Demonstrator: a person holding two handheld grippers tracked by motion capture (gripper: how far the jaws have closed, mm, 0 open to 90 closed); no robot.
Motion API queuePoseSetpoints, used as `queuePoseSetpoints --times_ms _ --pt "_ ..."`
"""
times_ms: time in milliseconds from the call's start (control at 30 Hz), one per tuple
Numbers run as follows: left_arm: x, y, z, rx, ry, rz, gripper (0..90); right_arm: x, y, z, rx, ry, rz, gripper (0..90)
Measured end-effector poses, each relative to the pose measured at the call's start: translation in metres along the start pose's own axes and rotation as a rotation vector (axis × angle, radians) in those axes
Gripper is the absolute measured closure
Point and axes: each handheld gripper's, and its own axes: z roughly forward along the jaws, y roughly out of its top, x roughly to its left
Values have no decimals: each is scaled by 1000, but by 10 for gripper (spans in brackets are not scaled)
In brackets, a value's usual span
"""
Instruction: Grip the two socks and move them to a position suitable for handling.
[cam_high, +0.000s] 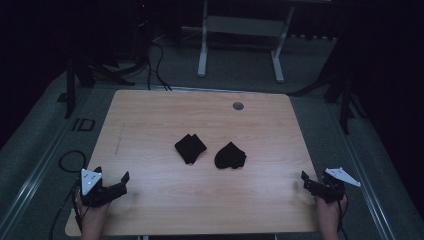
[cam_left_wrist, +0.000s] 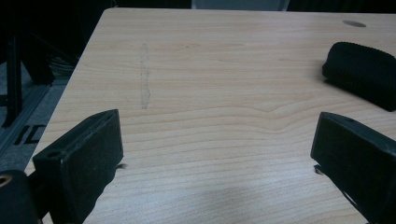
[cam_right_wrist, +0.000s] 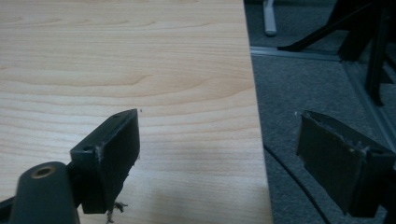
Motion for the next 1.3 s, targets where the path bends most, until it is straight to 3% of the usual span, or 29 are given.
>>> queuePoseSetpoints --times_ms 400,567,633,733,800,867,967,1033,1067,1100,1233,1300 --pt "-6 1 0 -36 -20 -25 25 4 2 3 74 17 -28 137" --pt "-10 2 -1 -43 -65 -36 25 14 9 2 74 63 -38 136" --pt "-11 3 -1 -45 -68 -31 25 19 14 5 89 108 -40 135" --pt "-14 3 -1 -57 -69 -50 25 30 19 10 88 142 -63 134" --pt "-15 3 -1 -56 -92 -53 25 38 23 13 94 166 -95 125" --pt "-18 4 -1 -35 -87 -43 25 46 28 17 99 194 -119 126" --pt "-20 5 -1 -7 -97 -65 25 59 36 21 88 209 -143 132" --pt "-22 5 -1 5 -91 -54 25 62 38 23 88 222 -146 134" --pt "-26 5 0 28 -80 -16 25 71 43 27 90 244 -159 136" --pt "-27 5 1 36 -85 -8 25 75 45 28 90 254 -167 137" --pt "-33 6 4 55 -109 4 25 95 53 36 101 323 -169 137" --pt "-34 6 5 62 -121 5 25 109 58 41 107 322 -186 137"
